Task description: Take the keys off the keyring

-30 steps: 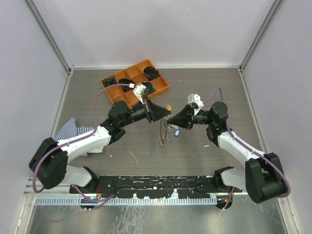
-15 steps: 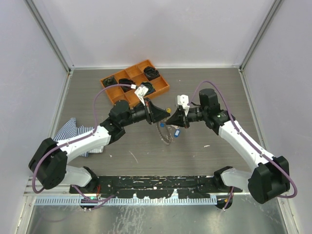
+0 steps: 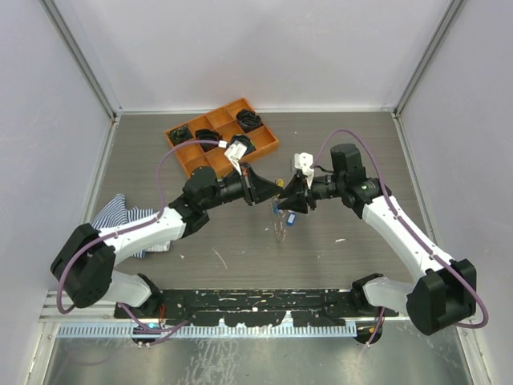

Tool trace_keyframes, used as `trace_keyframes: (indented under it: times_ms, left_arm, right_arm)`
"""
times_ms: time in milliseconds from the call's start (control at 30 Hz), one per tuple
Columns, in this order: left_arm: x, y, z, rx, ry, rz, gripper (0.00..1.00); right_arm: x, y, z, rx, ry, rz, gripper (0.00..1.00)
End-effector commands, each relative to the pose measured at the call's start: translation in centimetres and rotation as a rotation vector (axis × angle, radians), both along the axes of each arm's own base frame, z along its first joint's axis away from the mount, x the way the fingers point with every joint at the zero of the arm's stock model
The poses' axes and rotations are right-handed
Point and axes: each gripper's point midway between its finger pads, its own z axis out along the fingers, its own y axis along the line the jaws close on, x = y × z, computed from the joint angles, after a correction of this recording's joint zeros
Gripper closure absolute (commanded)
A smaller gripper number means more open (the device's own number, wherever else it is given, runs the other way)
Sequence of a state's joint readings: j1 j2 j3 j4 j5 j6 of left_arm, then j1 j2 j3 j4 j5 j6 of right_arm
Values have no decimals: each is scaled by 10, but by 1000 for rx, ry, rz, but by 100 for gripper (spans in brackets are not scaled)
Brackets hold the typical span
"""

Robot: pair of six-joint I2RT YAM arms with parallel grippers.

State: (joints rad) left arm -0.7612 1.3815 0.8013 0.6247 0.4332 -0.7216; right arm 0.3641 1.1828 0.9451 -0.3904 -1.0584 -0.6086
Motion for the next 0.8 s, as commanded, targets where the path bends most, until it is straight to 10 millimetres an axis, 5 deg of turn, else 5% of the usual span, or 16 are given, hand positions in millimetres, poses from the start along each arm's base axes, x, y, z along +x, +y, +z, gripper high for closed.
trace_keyframes:
  times_ms: [0, 200, 767]
  left_arm:
    - [0, 0, 39, -114, -97, 47, 100]
    - [11, 9, 40, -101, -130, 201, 100]
    - [31, 21, 42, 65, -135, 588, 100]
  right_arm:
    - [2, -10, 36, 67, -52, -16, 57]
    - [0, -31, 53, 96, -58, -31, 51]
    - [-15, -24, 56, 190, 37, 40, 55]
